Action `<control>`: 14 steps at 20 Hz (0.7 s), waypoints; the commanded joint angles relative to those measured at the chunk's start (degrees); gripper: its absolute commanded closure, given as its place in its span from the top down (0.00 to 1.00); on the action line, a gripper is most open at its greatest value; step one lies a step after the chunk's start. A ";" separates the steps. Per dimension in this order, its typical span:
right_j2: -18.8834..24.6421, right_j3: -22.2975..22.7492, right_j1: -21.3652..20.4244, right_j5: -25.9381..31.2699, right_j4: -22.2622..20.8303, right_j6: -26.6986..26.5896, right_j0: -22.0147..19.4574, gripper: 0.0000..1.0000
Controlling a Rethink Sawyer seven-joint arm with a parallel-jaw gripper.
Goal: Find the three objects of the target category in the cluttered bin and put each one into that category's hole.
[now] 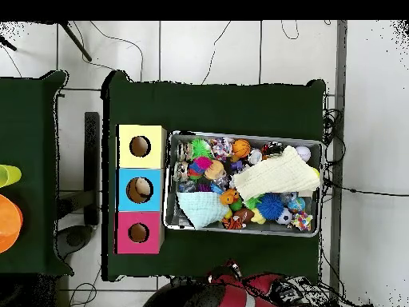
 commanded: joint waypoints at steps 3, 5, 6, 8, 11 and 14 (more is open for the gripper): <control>4.78 -11.87 3.73 -1.32 -2.46 4.26 -1.72 1.00; 4.87 -12.39 4.17 -1.44 -2.75 4.22 -1.83 1.00; 4.72 -12.80 4.69 -1.88 -2.62 4.35 -1.66 1.00; 4.08 -13.67 5.97 -3.14 -2.02 4.72 -0.92 1.00; 2.99 -14.61 7.36 -4.78 -0.98 5.08 0.33 1.00; 3.22 -14.75 7.48 -4.88 -1.57 5.06 -0.01 1.00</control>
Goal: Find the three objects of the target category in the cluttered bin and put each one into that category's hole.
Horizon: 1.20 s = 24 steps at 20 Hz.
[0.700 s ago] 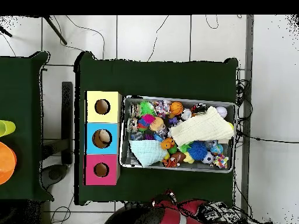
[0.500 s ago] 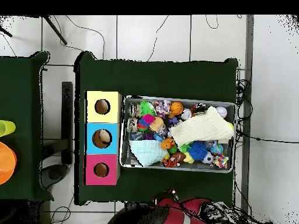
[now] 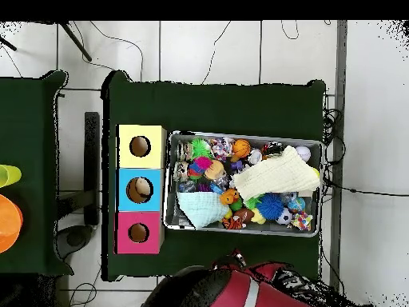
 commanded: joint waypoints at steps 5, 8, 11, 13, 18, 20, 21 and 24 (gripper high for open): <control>2.22 -10.31 5.17 -6.48 -0.61 5.08 0.87 1.00; 1.34 -10.84 6.13 -7.26 0.07 5.14 1.64 1.00; 0.24 -11.26 6.84 -7.84 0.54 5.00 2.34 1.00; -0.75 -11.49 8.01 -9.08 0.87 4.84 2.61 1.00; -2.18 -11.56 9.08 -10.18 2.28 5.11 4.01 1.00; -2.04 -11.85 9.05 -9.80 1.67 5.08 3.67 1.00; -1.71 -11.92 8.85 -9.58 1.10 5.09 3.16 1.00; 0.46 -10.63 6.41 -7.28 -1.36 5.55 1.08 1.00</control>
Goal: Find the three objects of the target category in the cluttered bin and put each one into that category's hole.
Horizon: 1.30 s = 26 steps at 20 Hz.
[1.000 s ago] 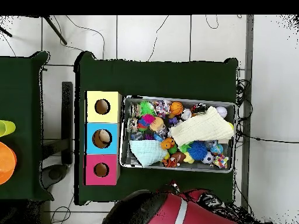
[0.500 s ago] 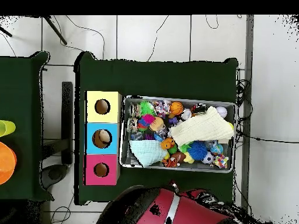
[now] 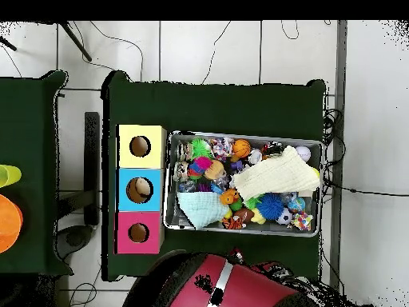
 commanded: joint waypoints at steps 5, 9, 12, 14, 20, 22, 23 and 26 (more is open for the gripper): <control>5.59 -6.19 -2.19 2.99 -1.54 5.93 -2.25 1.00; 6.06 -5.83 -2.68 3.01 -2.53 5.73 -3.22 1.00; 5.79 -2.50 -6.03 4.02 -1.91 6.41 -2.28 1.00; 6.19 0.02 -9.68 5.85 -1.56 6.80 -1.94 1.00; 14.54 8.09 -23.25 17.84 0.06 5.01 -6.56 1.00; 16.33 9.70 -25.65 20.04 0.98 4.40 -7.69 1.00; 17.31 10.51 -26.76 21.11 1.32 4.07 -8.44 1.00; 20.07 11.78 -29.73 23.98 2.40 3.10 -10.05 1.00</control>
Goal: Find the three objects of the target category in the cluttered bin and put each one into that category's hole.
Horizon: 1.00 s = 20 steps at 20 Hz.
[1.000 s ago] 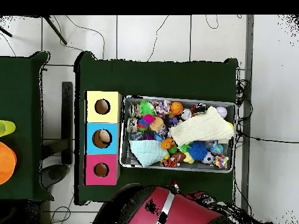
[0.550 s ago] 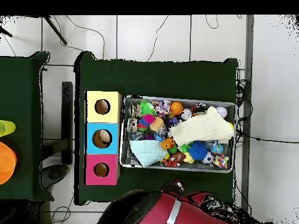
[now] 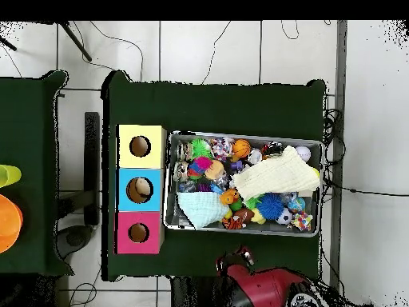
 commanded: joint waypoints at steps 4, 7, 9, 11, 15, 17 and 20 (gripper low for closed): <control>8.89 -0.48 -4.29 5.58 0.79 5.35 -0.65 1.00; 5.31 -3.90 1.07 0.35 0.36 7.17 2.24 1.00; 3.18 -5.52 3.40 -2.28 1.03 7.89 4.27 1.00; 1.76 -7.21 5.61 -4.58 1.69 8.12 5.47 1.00; 1.19 -9.30 8.12 -6.45 3.19 8.46 6.60 1.00; 2.48 -8.50 7.38 -5.24 3.25 8.48 5.85 1.00; 2.32 -8.43 7.00 -5.09 4.36 8.62 6.71 1.00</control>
